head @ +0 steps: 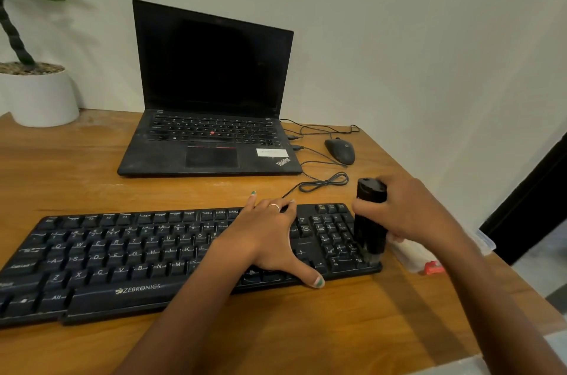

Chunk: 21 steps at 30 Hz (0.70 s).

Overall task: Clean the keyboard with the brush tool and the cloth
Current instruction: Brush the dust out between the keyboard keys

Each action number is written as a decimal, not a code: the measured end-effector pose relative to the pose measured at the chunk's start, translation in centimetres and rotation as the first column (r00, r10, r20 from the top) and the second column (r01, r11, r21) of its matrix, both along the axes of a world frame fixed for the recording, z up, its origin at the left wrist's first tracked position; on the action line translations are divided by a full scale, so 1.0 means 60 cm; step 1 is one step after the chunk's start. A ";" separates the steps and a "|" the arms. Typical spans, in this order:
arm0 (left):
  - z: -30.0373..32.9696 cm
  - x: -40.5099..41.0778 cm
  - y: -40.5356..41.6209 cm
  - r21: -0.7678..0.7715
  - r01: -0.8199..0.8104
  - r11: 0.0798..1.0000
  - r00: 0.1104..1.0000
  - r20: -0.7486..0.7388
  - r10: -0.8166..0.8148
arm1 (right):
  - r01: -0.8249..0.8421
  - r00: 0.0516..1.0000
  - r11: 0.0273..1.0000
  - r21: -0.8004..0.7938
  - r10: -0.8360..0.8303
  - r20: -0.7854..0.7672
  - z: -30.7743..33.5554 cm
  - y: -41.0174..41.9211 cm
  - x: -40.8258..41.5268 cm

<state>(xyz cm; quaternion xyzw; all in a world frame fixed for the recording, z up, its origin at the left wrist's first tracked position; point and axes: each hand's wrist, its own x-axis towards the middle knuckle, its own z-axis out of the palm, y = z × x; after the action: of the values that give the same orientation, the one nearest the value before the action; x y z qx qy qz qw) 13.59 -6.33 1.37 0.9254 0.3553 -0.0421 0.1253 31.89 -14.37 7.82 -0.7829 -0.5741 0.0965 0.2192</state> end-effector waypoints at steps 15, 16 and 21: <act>0.001 0.000 -0.001 0.004 0.000 1.000 1.000 -0.001 0.000 | 0.041 0.999 0.961 0.274 -0.039 -0.012 -0.016 -0.010 -0.009; 0.001 0.000 -0.001 0.004 -0.001 1.000 1.000 0.000 0.001 | 0.045 0.999 0.948 0.316 -0.050 0.008 -0.029 -0.009 -0.017; 0.000 0.000 -0.002 -0.002 -0.002 1.000 1.000 -0.001 0.002 | 0.010 0.996 0.998 0.069 -0.004 -0.087 -0.008 -0.018 -0.003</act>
<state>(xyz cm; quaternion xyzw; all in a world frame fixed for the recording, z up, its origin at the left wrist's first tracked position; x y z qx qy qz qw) 13.57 -6.42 1.39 0.9248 0.3563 -0.0426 0.1263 31.69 -15.43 7.31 -0.7720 -0.5641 0.1097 0.2715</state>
